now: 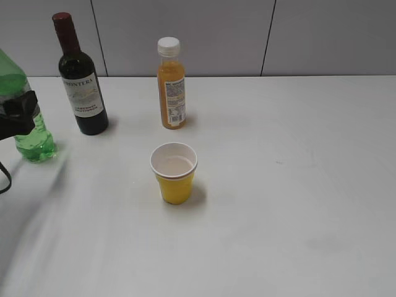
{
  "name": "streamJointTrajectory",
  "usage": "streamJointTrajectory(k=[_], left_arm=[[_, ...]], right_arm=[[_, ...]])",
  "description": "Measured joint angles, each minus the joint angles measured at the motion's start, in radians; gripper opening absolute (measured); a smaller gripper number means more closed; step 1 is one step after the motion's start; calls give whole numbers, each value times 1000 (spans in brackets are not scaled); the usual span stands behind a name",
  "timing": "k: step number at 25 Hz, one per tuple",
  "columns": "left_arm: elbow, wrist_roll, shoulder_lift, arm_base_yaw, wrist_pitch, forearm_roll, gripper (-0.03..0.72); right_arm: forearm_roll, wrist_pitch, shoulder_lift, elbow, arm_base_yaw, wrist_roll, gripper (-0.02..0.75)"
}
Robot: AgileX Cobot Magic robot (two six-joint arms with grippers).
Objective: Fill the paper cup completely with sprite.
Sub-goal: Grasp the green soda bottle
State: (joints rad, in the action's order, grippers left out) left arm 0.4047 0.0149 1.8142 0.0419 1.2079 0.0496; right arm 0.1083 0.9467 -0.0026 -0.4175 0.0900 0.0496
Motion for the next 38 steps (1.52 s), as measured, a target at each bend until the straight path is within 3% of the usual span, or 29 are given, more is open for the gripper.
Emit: streamJointTrajectory(k=[18,38], left_arm=[[194,-1,199,-7,1,8,660],[258,-38,265,-14,2,36,636]], right_arm=[[0,0,0,0,0,0,585],[0,0,0,0,0,0,585]])
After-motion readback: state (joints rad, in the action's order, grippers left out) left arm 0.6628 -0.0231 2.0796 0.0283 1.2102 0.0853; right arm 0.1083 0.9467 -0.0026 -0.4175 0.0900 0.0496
